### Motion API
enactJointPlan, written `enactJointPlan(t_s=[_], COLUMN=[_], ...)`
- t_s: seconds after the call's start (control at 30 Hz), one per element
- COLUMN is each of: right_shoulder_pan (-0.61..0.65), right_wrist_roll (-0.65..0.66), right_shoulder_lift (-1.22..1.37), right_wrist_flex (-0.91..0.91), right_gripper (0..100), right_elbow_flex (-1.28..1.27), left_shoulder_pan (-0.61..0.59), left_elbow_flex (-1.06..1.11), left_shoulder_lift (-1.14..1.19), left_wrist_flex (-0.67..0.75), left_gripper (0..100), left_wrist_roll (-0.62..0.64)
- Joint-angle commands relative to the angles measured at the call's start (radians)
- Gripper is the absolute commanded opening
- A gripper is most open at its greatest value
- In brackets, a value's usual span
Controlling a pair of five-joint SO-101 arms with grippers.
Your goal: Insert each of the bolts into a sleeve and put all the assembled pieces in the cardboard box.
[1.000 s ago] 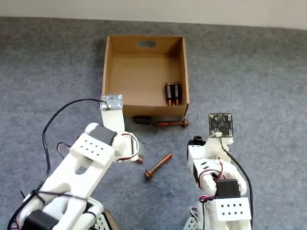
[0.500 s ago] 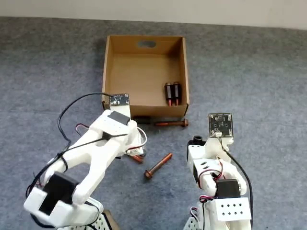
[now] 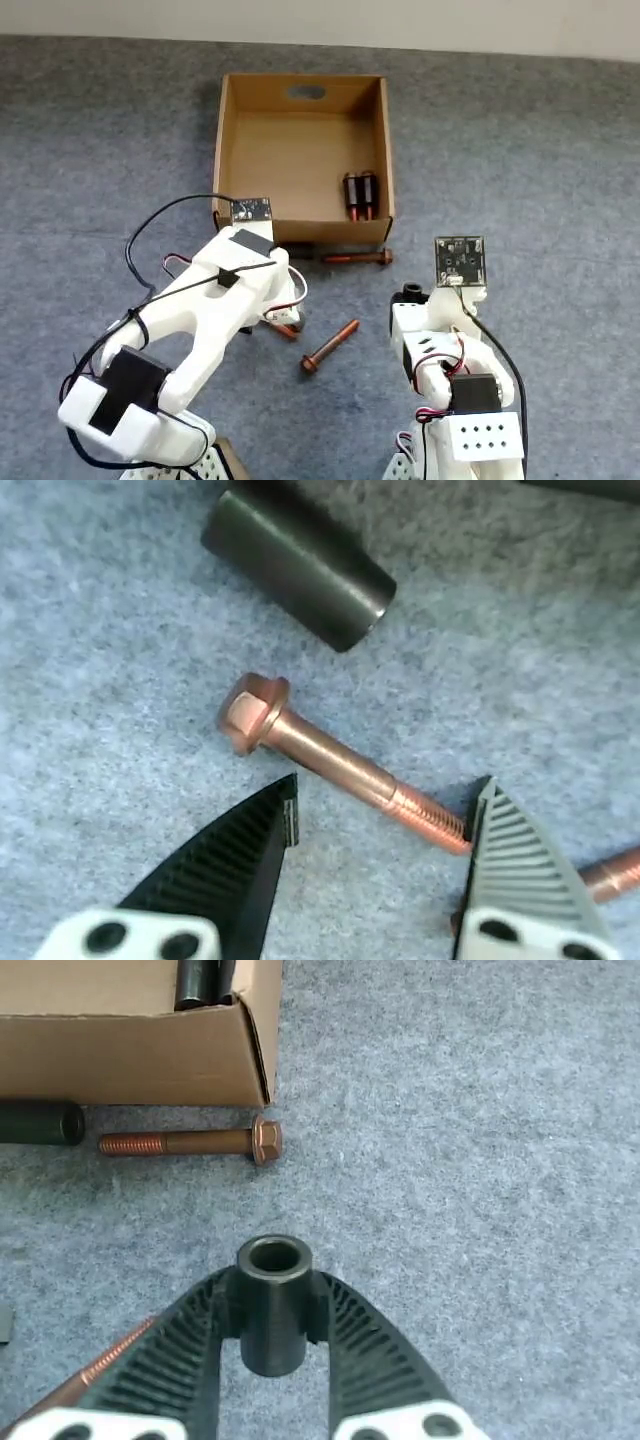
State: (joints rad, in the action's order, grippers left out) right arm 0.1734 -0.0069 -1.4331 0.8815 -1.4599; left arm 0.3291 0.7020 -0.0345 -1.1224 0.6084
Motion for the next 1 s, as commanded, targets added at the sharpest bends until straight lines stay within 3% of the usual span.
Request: enactJointPlan(t_s=[0.0,0.77,0.97], right_shoulder_pan=[0.01,0.01,0.01], right_wrist_roll=[-0.008,-0.008,-0.008], right_shoulder_lift=[-0.016,-0.016,-0.016], right_wrist_flex=[-0.015,-0.015,-0.015], right_gripper=[0.6,0.6,0.6], right_elbow_flex=[0.008,0.008,0.008], left_shoulder_pan=[0.015,0.016,0.016], left_elbow_flex=[-0.019,-0.019,-0.027], left_shoulder_lift=[0.002,-0.007,-0.007], left_wrist_flex=[-0.008,-0.054,-0.048], left_gripper=[27,27,8], left_wrist_roll=[0.0,0.0,-0.002])
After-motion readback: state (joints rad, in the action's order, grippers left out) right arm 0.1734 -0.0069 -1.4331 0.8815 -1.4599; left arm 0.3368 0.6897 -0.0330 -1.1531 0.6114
